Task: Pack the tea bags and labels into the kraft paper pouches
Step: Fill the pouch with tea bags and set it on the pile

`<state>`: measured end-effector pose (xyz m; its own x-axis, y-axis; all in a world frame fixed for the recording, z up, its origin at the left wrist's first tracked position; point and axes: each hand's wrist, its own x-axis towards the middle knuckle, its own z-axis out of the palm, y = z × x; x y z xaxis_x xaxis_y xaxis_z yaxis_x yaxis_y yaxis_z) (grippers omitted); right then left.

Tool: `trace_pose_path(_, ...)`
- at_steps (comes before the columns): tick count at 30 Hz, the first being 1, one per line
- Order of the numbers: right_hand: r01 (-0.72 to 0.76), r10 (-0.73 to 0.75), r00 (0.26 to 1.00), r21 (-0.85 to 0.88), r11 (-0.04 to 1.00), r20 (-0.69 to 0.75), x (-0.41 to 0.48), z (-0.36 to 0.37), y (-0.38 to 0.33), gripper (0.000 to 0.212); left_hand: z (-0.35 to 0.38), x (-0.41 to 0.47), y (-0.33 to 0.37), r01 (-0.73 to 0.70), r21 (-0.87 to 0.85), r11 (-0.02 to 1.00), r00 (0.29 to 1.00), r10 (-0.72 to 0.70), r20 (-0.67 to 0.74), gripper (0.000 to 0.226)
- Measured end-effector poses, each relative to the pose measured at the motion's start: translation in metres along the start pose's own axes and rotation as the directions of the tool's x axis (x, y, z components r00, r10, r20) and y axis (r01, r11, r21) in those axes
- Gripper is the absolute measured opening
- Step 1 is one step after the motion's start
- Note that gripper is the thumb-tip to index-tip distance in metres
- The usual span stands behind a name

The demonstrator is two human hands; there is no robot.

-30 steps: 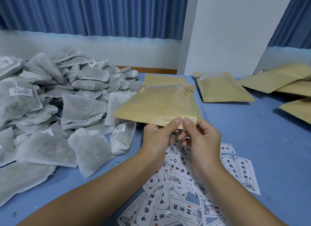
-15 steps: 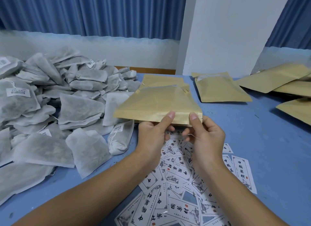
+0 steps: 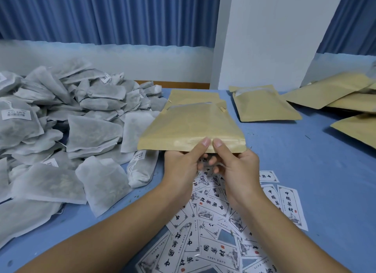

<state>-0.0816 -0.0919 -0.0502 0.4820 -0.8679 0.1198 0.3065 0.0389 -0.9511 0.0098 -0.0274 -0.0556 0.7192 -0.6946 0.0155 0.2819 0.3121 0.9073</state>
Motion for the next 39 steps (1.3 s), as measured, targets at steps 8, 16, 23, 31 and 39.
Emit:
trace_pose_path(8, -0.023, 0.023, 0.999, -0.013, 1.0, -0.037, 0.0, 0.001, -0.001, 0.023, 0.001, 0.002, -0.001, -0.022, -0.021, 1.0, 1.0, 0.022, -0.016, 0.02)
trace_pose_path(16, -0.089, 0.095, 0.994, 0.115, 0.989, -0.047, 0.001, -0.002, -0.002, 0.015, -0.003, 0.005, -0.004, 0.043, -0.011, 0.999, 0.998, -0.043, -0.042, 0.025)
trace_pose_path(23, -0.109, 0.108, 0.994, 0.226, 0.968, 0.017, 0.001, -0.002, -0.006, 0.014, -0.004, 0.007, 0.001, 0.07, -0.063, 0.996, 0.997, -0.068, 0.039, 0.041)
trace_pose_path(31, -0.073, 0.061, 0.995, 0.157, 0.985, 0.083, 0.004, -0.006, -0.008, 0.008, -0.008, 0.011, 0.007, 0.059, -0.125, 0.99, 0.979, -0.032, 0.202, 0.043)
trace_pose_path(39, -0.051, 0.04, 0.996, 0.156, 0.986, 0.076, 0.004, -0.005, -0.008, 0.011, -0.009, 0.011, 0.004, 0.0, -0.058, 0.998, 0.993, 0.007, 0.121, 0.035)
